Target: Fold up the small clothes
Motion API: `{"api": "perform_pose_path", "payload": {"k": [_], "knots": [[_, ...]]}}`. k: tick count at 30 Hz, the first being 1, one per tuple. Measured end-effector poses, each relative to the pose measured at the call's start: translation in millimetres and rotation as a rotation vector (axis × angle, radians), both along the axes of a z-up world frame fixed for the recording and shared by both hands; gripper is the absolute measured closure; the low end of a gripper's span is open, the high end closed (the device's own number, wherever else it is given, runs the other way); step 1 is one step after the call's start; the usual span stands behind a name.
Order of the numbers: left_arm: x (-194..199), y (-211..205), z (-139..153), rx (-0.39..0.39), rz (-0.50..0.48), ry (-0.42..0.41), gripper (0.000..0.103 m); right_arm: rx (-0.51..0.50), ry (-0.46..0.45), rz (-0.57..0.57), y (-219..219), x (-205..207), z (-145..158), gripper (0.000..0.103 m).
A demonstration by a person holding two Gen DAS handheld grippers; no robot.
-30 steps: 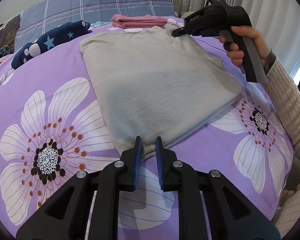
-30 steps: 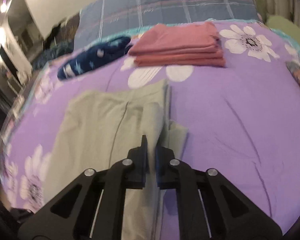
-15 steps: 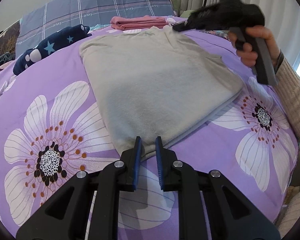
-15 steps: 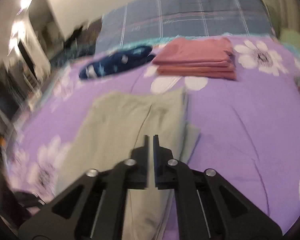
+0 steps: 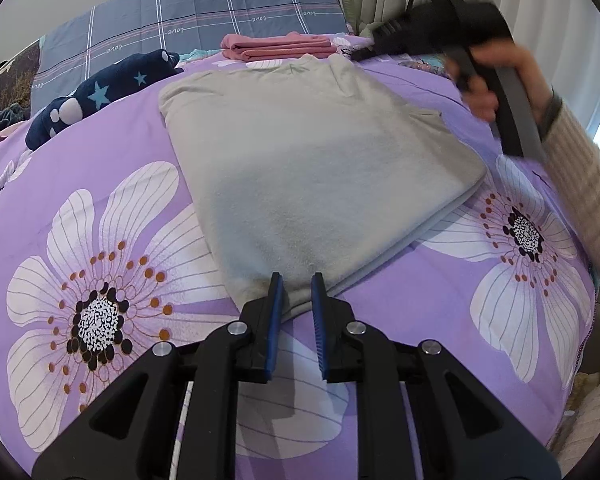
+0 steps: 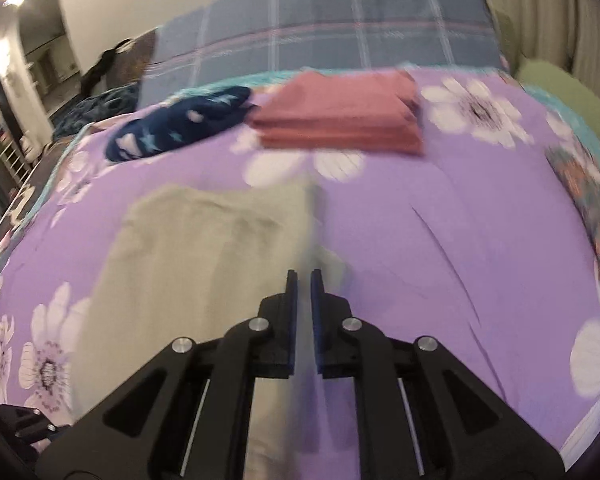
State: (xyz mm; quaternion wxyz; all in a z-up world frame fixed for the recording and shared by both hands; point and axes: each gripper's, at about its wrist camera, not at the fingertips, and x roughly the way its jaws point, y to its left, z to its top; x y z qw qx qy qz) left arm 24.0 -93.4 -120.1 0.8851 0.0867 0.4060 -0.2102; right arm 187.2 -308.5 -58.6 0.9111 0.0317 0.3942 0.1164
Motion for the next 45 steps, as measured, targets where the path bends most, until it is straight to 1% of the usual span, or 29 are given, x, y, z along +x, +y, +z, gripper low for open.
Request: {"api": "perform_pose_path", "payload": {"k": [2, 4, 8, 10, 11, 12, 13, 14, 15, 17, 19, 21, 22, 23, 24, 25, 27, 28, 29, 30, 31, 33, 34, 36, 37, 40, 41, 42, 45], "knots": [[0.0, -0.9, 0.1, 0.006, 0.000, -0.004, 0.087, -0.012, -0.001, 0.076, 25.3, 6.5, 12.6, 0.092], [-0.1, -1.3, 0.0, 0.007, 0.000, -0.007, 0.087, -0.032, 0.026, 0.207, 68.9, 23.1, 21.6, 0.085], [-0.2, -0.6, 0.2, -0.001, -0.001, -0.008, 0.087, -0.109, 0.098, 0.334, 147.8, 47.8, 14.5, 0.080], [-0.2, 0.5, 0.2, -0.010, -0.002, -0.006, 0.086, -0.182, 0.141, 0.393, 188.2, 58.9, 0.9, 0.064], [-0.4, 1.4, 0.1, -0.016, -0.003, -0.005, 0.086, -0.239, 0.144, 0.409, 205.9, 61.9, -6.8, 0.050], [-0.2, 3.0, 0.0, -0.023, -0.004, -0.003, 0.086, -0.307, 0.143, 0.415, 220.5, 66.6, -15.2, 0.051], [0.3, 4.6, 0.0, -0.033, -0.006, 0.000, 0.086, -0.406, 0.136, 0.385, 236.7, 74.6, -27.7, 0.075], [0.8, 5.9, 0.0, -0.042, -0.006, 0.003, 0.086, -0.444, 0.134, 0.354, 240.7, 79.8, -33.2, 0.080], [1.3, 6.7, -0.1, -0.045, -0.006, 0.004, 0.086, -0.433, 0.152, 0.334, 242.5, 88.0, -36.6, 0.091], [1.2, 5.9, -0.1, -0.039, -0.007, 0.000, 0.086, -0.335, 0.173, 0.277, 238.1, 106.5, -32.5, 0.094], [0.4, 2.6, -0.3, -0.019, -0.009, -0.009, 0.085, -0.280, 0.182, 0.238, 234.6, 119.9, -32.8, 0.096], [-1.4, 0.4, -0.2, -0.006, -0.010, -0.017, 0.085, -0.247, 0.175, 0.270, 236.1, 122.2, -35.6, 0.096], [-1.9, 0.3, 0.0, -0.005, -0.011, -0.019, 0.084, -0.241, 0.150, 0.290, 235.5, 119.5, -32.3, 0.095], [-2.3, 0.9, 0.0, -0.009, -0.011, -0.019, 0.084, -0.231, 0.124, 0.295, 231.3, 115.4, -26.8, 0.092], [-1.8, 2.1, 0.1, -0.016, -0.012, -0.016, 0.084, -0.208, 0.100, 0.287, 224.9, 112.0, -18.3, 0.083], [-2.0, 3.1, 0.2, -0.029, -0.013, -0.010, 0.083, -0.151, 0.049, 0.254, 206.3, 104.1, -0.5, 0.068], [-1.6, 4.6, 0.4, -0.049, -0.022, -0.002, 0.080, -0.080, -0.028, 0.210, 177.4, 88.7, 23.8, 0.056], [-2.6, 4.4, 0.5, -0.054, -0.033, 0.001, 0.071, -0.046, -0.080, 0.190, 156.0, 76.1, 38.5, 0.053], [-4.9, 1.8, 0.6, -0.058, -0.060, 0.002, 0.059, -0.037, -0.102, 0.183, 141.4, 66.9, 46.1, 0.052], [-7.2, -0.5, 0.6, -0.051, -0.077, -0.002, 0.054, -0.035, -0.108, 0.187, 127.9, 57.4, 51.0, 0.052], [-10.5, -6.9, 0.1, -0.015, -0.088, -0.017, 0.051, -0.031, -0.105, 0.199, 110.7, 43.2, 53.0, 0.052], [-16.6, -17.7, -1.1, 0.061, -0.087, -0.056, 0.051, -0.033, -0.070, 0.205, 83.9, 14.3, 46.0, 0.054], [-18.7, -20.2, -1.0, 0.079, -0.086, -0.068, 0.051, -0.039, -0.046, 0.214, 76.0, 3.9, 40.5, 0.060], [-19.0, -18.9, -0.2, 0.076, -0.082, -0.070, 0.051, -0.060, 0.006, 0.212, 58.8, -19.9, 23.2, 0.066], [-18.5, -17.3, 0.4, 0.069, -0.080, -0.067, 0.051, -0.054, 0.029, 0.201, 45.1, -36.6, 11.5, 0.067], [-18.8, -18.9, 0.5, 0.086, -0.078, -0.073, 0.051, -0.015, 0.059, 0.171, 19.4, -61.0, -8.4, 0.067], [-19.5, -20.2, 0.1, 0.096, -0.077, -0.076, 0.051, -0.003, 0.075, 0.162, 14.6, -65.3, -15.7, 0.067], [-20.1, -21.2, -0.1, 0.102, -0.077, -0.079, 0.051, 0.006, 0.106, 0.149, 7.4, -67.6, -26.4, 0.072], [-22.6, -22.4, 0.9, 0.108, -0.076, -0.084, 0.051, -0.002, 0.121, 0.138, 4.4, -70.2, -46.7, 0.073]]}}
